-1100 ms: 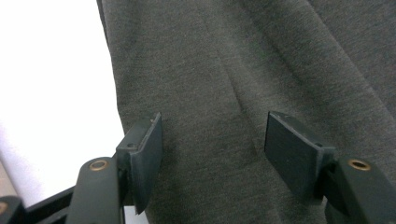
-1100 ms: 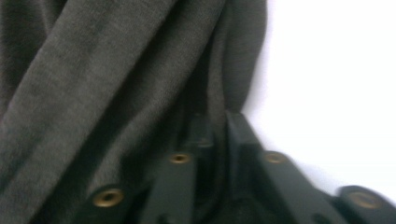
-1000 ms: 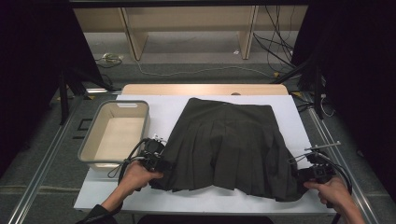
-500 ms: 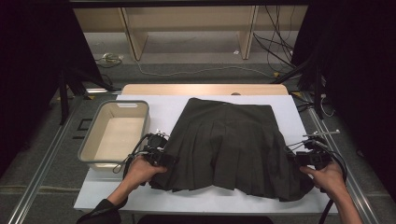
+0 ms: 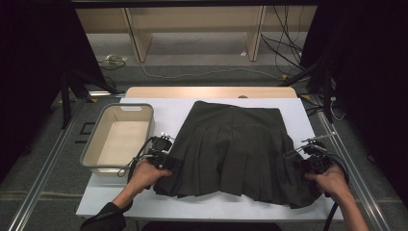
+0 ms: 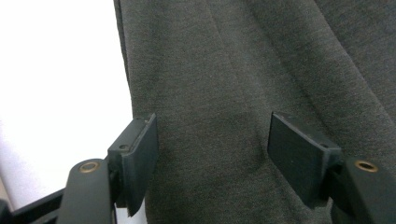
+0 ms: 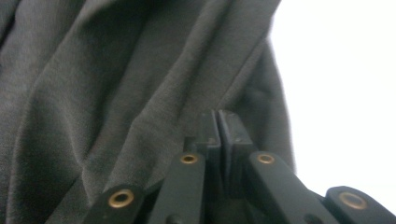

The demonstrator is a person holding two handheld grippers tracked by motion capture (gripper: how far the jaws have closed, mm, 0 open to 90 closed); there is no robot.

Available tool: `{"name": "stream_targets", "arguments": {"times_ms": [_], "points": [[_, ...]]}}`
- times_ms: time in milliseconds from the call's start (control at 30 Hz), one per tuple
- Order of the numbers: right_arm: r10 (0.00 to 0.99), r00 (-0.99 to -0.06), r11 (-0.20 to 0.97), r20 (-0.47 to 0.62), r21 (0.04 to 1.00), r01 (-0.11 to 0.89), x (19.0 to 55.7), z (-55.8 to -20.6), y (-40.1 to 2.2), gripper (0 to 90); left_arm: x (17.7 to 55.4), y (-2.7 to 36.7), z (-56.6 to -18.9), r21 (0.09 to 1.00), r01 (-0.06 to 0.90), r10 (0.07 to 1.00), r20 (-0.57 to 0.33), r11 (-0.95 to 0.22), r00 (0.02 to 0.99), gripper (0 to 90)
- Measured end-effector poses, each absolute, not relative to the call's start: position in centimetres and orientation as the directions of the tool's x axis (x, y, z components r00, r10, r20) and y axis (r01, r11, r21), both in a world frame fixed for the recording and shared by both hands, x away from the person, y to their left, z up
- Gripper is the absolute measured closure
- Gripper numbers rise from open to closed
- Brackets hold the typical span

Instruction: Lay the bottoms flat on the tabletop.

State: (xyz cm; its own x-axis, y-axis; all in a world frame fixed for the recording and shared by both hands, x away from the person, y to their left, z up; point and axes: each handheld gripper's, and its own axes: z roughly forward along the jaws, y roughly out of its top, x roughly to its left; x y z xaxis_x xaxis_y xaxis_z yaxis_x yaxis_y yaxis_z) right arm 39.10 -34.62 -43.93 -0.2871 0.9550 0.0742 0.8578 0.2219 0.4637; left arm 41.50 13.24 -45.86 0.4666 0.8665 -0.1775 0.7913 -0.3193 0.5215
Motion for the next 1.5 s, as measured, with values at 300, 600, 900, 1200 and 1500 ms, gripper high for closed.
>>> {"name": "stream_targets", "arguments": {"times_ms": [300, 600, 900, 1200, 1500], "points": [[0.971, -0.238, 0.210, 0.004, 0.458, 0.864, 39.7, -44.8, -36.3, 89.3, 41.6, 13.2, -46.0, 0.518, 0.793, 0.869, -0.174, -0.320, 0.464, 33.2], [0.974, -0.227, 0.192, 0.016, 0.479, 0.857, 40.4, -45.0, -36.5, 44.1, 42.1, 12.8, -46.6, 0.498, 0.803, 0.872, -0.169, -0.327, 0.460, 32.0], [0.974, -0.201, 0.134, 0.105, 0.449, 0.884, 41.5, -46.1, -37.1, 45.3, 42.3, 12.8, -47.1, 0.485, 0.810, 0.864, -0.189, -0.330, 0.466, 44.6], [0.961, -0.237, 0.152, 0.145, 0.441, 0.885, 40.6, -46.0, -36.3, 83.3, 41.7, 12.9, -47.3, 0.459, 0.810, 0.847, -0.197, -0.364, 0.493, 86.0], [0.954, -0.267, 0.184, 0.137, 0.438, 0.880, 40.0, -45.7, -35.7, 86.2, 40.4, 13.7, -47.3, 0.445, 0.815, 0.821, -0.253, -0.371, 0.512, 87.5]]}}
